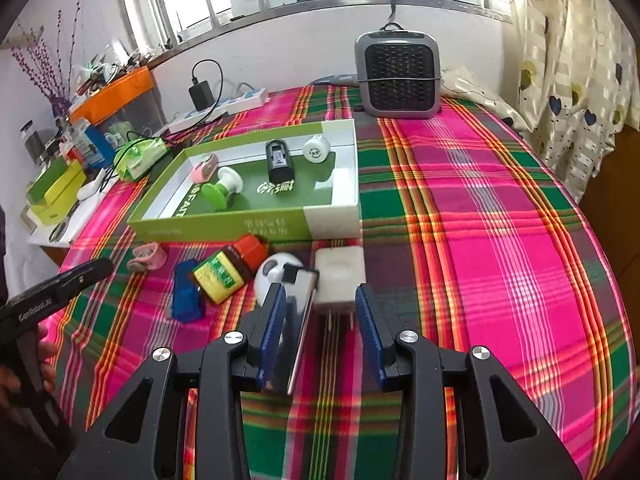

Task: Organize rigid objects
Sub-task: 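Move right tool to silver lighter while left tool moves to pink clip, then grasp silver lighter with right tool while left tool grasps pink clip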

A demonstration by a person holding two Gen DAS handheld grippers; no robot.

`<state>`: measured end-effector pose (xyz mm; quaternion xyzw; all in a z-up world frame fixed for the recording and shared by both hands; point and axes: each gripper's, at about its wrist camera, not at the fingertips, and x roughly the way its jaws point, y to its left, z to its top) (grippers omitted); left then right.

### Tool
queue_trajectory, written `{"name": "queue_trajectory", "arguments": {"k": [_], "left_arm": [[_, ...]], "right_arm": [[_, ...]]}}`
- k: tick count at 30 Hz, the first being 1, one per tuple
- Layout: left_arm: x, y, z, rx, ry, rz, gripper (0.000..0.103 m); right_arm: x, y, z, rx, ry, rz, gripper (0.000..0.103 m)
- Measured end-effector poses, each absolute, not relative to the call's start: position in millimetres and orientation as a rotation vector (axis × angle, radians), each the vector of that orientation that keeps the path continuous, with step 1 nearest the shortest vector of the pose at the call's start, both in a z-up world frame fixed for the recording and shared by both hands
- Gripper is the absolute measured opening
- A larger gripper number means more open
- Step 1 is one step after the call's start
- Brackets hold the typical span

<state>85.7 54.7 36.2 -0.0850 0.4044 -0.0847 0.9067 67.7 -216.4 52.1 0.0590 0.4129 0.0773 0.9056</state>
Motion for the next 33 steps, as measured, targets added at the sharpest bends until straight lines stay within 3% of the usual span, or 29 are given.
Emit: {"name": "queue_trajectory", "arguments": {"k": [30, 33], "left_arm": [[94.1, 13.0, 19.9, -0.092, 0.905, -0.400, 0.039], [92.3, 14.6, 22.7, -0.081, 0.893, -0.386, 0.039]], "right_arm": [[62.4, -184.4, 31.0, 0.006, 0.905, 0.144, 0.038], [61.5, -184.6, 31.0, 0.006, 0.901, 0.142, 0.033]]}}
